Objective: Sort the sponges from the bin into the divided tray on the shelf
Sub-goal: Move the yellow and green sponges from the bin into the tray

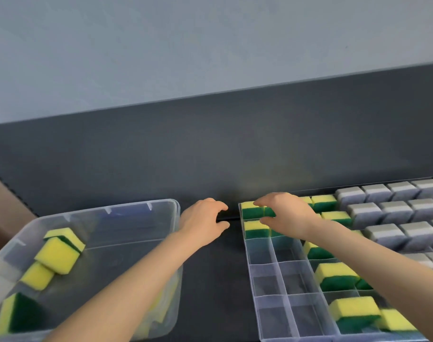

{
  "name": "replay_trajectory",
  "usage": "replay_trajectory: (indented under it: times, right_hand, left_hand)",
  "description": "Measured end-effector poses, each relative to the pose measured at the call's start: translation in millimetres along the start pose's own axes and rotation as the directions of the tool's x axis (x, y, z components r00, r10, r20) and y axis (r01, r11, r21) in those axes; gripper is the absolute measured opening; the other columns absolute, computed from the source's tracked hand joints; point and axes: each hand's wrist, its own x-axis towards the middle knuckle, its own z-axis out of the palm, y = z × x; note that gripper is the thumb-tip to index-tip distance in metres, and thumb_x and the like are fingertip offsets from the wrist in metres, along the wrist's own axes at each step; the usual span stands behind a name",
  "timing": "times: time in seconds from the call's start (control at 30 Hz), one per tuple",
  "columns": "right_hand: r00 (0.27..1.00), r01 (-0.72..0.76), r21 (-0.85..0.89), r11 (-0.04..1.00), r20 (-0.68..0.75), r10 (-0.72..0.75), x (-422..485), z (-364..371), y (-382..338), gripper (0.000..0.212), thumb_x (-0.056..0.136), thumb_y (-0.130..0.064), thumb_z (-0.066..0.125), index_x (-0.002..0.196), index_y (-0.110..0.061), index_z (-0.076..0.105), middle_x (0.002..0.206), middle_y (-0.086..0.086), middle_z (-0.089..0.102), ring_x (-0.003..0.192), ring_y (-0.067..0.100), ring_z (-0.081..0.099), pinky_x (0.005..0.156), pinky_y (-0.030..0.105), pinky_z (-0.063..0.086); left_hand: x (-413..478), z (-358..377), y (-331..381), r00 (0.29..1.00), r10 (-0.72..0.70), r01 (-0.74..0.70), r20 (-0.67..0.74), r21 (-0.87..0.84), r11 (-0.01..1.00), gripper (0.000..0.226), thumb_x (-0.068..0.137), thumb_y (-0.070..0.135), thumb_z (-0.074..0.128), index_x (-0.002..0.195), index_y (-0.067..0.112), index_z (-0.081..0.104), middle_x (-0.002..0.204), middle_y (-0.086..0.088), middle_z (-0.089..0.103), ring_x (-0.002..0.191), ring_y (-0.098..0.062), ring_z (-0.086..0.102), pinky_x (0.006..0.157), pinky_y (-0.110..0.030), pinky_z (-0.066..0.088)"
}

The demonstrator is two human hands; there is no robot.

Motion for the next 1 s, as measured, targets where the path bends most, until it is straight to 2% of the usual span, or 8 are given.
replay_trajectory:
  times: [0.2,0.3,0.47,0.57,0.63,0.77,0.9,1.0]
  right_hand:
    - [0.996,0.09,0.017,0.996,-0.027,-0.09,18.5,2.1,-71.6,0.044,0.088,-0.029,0.057,0.131,-0.029,0.051,0.132,-0.008,0.055,0.121,0.015,0.049,0.096,0.027,0.041]
    - [0.99,0.141,0.028,0.99,-0.021,-0.14,29.0,7.3,-111.7,0.044,0.088,-0.028,0.055,0.132,-0.029,0.05,0.134,-0.008,0.053,0.123,0.015,0.048,0.099,0.028,0.041]
    - [0.98,0.201,0.038,0.979,-0.017,-0.201,39.1,23.7,-174.4,0.041,0.087,-0.025,0.054,0.127,-0.031,0.055,0.127,-0.006,0.059,0.115,0.017,0.053,0.092,0.03,0.045]
    - [0.974,0.225,0.023,0.974,0.022,-0.225,43.5,39.5,-205.5,0.043,0.088,-0.026,0.053,0.13,-0.031,0.052,0.134,-0.011,0.054,0.12,0.014,0.05,0.096,0.027,0.041]
    - [0.97,0.234,0.004,0.972,0.071,-0.234,46.8,50.4,-222.2,0.044,0.088,-0.027,0.052,0.132,-0.032,0.05,0.136,-0.011,0.051,0.125,0.014,0.047,0.099,0.028,0.041]
    - [0.946,0.229,-0.046,0.972,0.247,-0.211,50.2,70.5,-246.5,0.044,0.088,-0.028,0.052,0.131,-0.034,0.049,0.134,-0.01,0.052,0.122,0.016,0.047,0.092,0.029,0.044]
    - [0.889,0.203,-0.139,0.969,0.441,-0.123,49.0,90.3,-253.7,0.048,0.086,-0.029,0.058,0.133,-0.028,0.047,0.133,-0.004,0.051,0.124,0.021,0.047,0.097,0.036,0.045]
    - [0.84,0.199,-0.229,0.953,0.541,-0.045,50.0,101.1,-258.7,0.062,0.082,-0.034,0.065,0.138,-0.028,0.039,0.137,-0.002,0.046,0.125,0.023,0.045,0.098,0.04,0.045]
  left_hand:
    - [-38.5,-39.7,-67.9,0.996,-0.086,0.086,-0.002,0.017,0.996,0.036,0.086,0.039,0.059,0.122,0.034,0.058,0.12,0.014,0.057,0.108,-0.012,0.056,0.08,-0.03,0.047]
    - [-58.8,-52.8,-106.2,0.99,-0.139,0.139,0.007,0.012,0.99,0.034,0.086,0.039,0.06,0.12,0.034,0.06,0.12,0.013,0.059,0.108,-0.012,0.057,0.085,-0.033,0.049]
    - [-92.1,-61.3,-165.4,0.979,-0.203,0.203,0.014,0.007,0.979,0.036,0.086,0.041,0.061,0.121,0.035,0.059,0.12,0.013,0.057,0.107,-0.009,0.056,0.084,-0.032,0.049]
    - [-109.8,-64.3,-198.7,0.97,-0.24,0.24,0.025,0.009,0.971,0.035,0.085,0.042,0.061,0.12,0.035,0.059,0.119,0.014,0.058,0.107,-0.009,0.057,0.083,-0.031,0.049]
    - [-120.4,-65.5,-218.6,0.964,-0.263,0.263,0.034,0.011,0.965,0.035,0.085,0.042,0.061,0.119,0.036,0.059,0.118,0.013,0.058,0.107,-0.01,0.057,0.081,-0.03,0.049]
    - [-138.2,-64.3,-251.3,0.953,-0.294,0.294,0.076,0.009,0.956,0.034,0.085,0.043,0.061,0.118,0.036,0.059,0.118,0.014,0.058,0.107,-0.008,0.056,0.082,-0.029,0.048]
    - [-148.1,-58.4,-270.9,0.949,-0.274,0.281,0.159,-0.024,0.959,0.034,0.084,0.043,0.062,0.117,0.036,0.06,0.118,0.016,0.059,0.104,-0.007,0.057,0.082,-0.028,0.05]
    - [-148.2,-50.9,-276.1,0.943,-0.215,0.237,0.252,-0.059,0.97,0.035,0.082,0.045,0.063,0.116,0.036,0.061,0.115,0.017,0.061,0.101,-0.006,0.058,0.081,-0.028,0.05]
